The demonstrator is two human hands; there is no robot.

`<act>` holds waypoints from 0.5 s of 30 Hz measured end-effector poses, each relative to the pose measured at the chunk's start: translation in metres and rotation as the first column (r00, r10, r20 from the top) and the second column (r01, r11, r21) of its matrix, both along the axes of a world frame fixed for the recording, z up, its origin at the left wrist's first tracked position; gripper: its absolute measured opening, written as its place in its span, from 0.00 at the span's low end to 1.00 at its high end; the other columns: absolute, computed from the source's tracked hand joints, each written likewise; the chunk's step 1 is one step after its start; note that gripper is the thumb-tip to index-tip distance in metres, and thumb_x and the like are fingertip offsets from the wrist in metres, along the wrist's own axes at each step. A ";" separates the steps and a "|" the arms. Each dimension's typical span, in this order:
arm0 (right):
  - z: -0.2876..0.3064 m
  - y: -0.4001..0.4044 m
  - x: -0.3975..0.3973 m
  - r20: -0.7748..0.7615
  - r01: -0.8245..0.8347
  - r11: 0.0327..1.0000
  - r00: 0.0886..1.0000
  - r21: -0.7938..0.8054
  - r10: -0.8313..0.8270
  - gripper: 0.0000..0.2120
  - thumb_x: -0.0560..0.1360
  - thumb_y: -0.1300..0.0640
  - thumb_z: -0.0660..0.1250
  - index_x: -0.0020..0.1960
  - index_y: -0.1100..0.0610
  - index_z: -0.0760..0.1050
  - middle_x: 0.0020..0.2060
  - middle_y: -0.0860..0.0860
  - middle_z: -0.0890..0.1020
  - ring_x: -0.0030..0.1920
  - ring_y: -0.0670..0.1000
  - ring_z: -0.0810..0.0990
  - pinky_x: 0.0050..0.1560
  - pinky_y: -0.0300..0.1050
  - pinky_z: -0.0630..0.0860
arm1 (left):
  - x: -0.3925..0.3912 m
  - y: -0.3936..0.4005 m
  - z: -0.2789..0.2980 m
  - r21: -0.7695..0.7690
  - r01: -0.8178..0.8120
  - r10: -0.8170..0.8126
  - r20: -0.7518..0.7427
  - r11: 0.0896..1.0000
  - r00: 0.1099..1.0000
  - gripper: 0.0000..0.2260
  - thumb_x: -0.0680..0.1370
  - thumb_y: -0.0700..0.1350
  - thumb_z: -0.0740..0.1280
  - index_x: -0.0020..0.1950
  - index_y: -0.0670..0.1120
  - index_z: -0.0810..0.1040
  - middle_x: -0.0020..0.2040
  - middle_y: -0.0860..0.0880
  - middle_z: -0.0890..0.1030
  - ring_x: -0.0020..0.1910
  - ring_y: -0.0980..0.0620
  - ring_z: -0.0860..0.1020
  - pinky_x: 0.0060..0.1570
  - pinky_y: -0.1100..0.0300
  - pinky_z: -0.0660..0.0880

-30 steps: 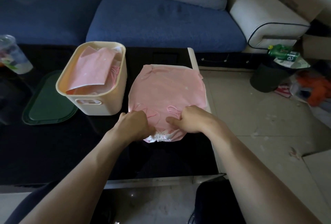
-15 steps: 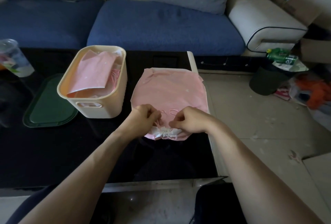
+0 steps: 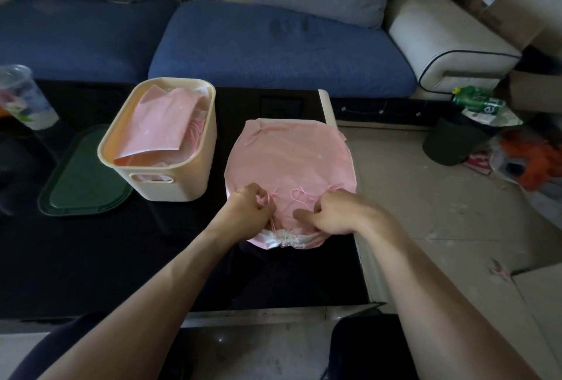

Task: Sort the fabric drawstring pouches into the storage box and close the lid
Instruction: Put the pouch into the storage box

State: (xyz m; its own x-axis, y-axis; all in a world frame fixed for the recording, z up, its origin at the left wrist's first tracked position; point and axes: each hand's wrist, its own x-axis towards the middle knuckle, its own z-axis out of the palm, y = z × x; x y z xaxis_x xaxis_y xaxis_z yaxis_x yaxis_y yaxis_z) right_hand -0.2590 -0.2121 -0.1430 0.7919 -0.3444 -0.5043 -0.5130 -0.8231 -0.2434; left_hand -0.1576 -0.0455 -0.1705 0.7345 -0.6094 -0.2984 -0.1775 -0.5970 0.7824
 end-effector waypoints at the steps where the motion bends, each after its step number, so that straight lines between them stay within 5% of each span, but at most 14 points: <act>1: 0.000 0.005 0.001 -0.008 0.007 1.000 1.000 0.000 -0.007 0.30 0.77 0.30 0.58 0.34 0.55 0.75 0.28 0.49 0.76 0.31 0.47 0.74 0.36 0.43 0.65 | -0.001 0.000 -0.001 0.002 -0.009 0.009 0.001 1.000 1.000 0.08 0.80 0.46 0.66 0.57 0.46 0.74 0.45 0.45 0.85 0.42 0.51 0.84 0.43 0.59 0.79; 4: -0.003 0.013 0.006 -0.046 0.035 0.997 0.998 0.075 -0.031 0.30 0.74 0.28 0.62 0.38 0.55 0.81 0.31 0.47 0.83 0.34 0.46 0.79 0.37 0.42 0.68 | -0.002 0.001 -0.002 0.022 -0.025 0.025 0.000 0.999 1.000 0.07 0.80 0.46 0.67 0.55 0.44 0.75 0.46 0.44 0.84 0.44 0.47 0.84 0.47 0.54 0.81; 8: -0.009 0.010 0.010 -0.053 0.062 0.984 0.997 0.169 -0.054 0.19 0.75 0.42 0.70 0.46 0.59 0.84 0.37 0.52 0.85 0.33 0.46 0.78 0.34 0.39 0.69 | -0.001 0.001 -0.003 0.024 -0.043 0.043 -0.008 0.999 0.999 0.07 0.79 0.45 0.67 0.52 0.43 0.77 0.45 0.43 0.84 0.44 0.45 0.83 0.50 0.49 0.81; 11: -0.012 0.005 0.011 -0.013 0.092 0.974 0.996 0.207 -0.092 0.13 0.75 0.50 0.72 0.44 0.61 0.83 0.42 0.58 0.86 0.36 0.50 0.78 0.40 0.42 0.72 | 0.000 0.000 -0.003 0.029 -0.047 0.047 -0.003 0.998 0.999 0.07 0.79 0.46 0.67 0.54 0.44 0.76 0.45 0.44 0.84 0.43 0.47 0.84 0.47 0.53 0.81; 15: -0.014 0.006 0.010 -0.043 0.055 0.997 0.998 0.058 -0.053 0.15 0.78 0.55 0.65 0.34 0.59 0.74 0.30 0.55 0.76 0.30 0.52 0.72 0.30 0.43 0.66 | 0.000 -0.001 -0.003 0.028 -0.040 0.040 -0.030 0.999 0.999 0.07 0.80 0.47 0.66 0.54 0.45 0.76 0.44 0.45 0.84 0.43 0.47 0.84 0.46 0.54 0.81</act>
State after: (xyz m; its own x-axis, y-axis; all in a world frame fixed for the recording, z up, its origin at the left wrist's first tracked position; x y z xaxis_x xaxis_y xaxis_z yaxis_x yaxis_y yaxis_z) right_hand -0.2488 -0.2066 -0.1569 0.7511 -0.3546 -0.5568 -0.5669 -0.7787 -0.2688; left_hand -0.1578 -0.0462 -0.1731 0.7484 -0.5708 -0.3377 -0.1290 -0.6247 0.7701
